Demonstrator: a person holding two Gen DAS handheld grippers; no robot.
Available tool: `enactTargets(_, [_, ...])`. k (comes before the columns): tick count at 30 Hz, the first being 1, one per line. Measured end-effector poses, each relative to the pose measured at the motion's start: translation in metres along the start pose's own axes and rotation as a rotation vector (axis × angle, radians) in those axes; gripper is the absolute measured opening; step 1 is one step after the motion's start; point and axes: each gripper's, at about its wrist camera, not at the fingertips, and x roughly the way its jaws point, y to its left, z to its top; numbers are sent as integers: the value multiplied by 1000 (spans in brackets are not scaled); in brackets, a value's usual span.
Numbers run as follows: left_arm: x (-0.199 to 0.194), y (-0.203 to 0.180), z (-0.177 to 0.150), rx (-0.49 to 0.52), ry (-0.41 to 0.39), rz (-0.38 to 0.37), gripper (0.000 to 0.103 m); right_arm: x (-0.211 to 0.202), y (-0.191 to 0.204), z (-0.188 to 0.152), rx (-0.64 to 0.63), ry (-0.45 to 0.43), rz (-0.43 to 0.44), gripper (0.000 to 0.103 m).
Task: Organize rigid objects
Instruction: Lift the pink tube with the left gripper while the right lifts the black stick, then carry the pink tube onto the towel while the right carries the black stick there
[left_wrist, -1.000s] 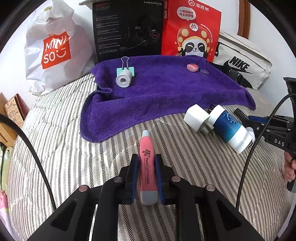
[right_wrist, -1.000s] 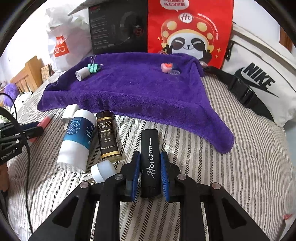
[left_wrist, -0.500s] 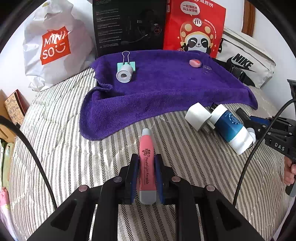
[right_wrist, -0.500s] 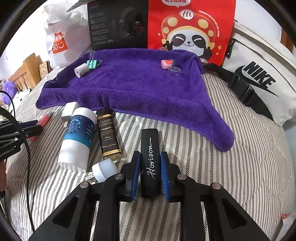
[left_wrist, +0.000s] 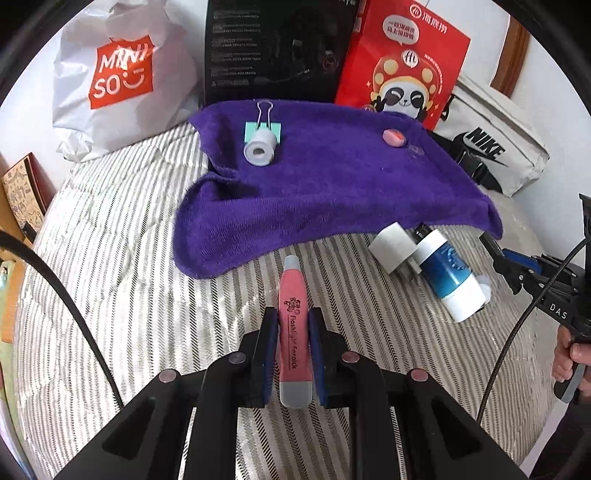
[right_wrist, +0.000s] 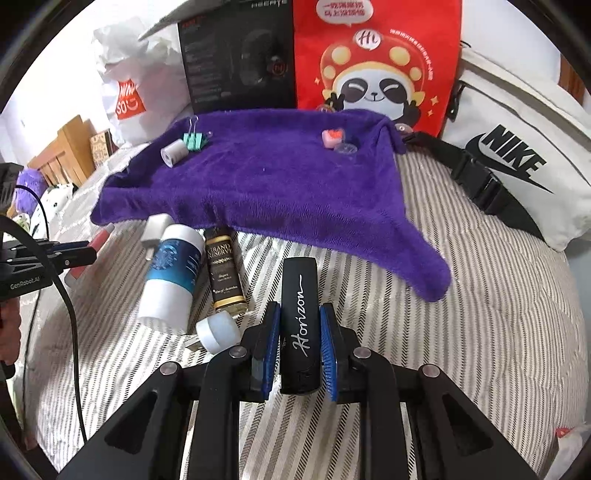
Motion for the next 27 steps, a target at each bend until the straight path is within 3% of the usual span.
enactTargets(13, [-34,3,32,37,-77,-13,17,-26,0,33,-14,-78,34,21])
enactTargets(27, [-4,9,85,49,-74,-37,17,-2,-24,97,25,-114,13,21])
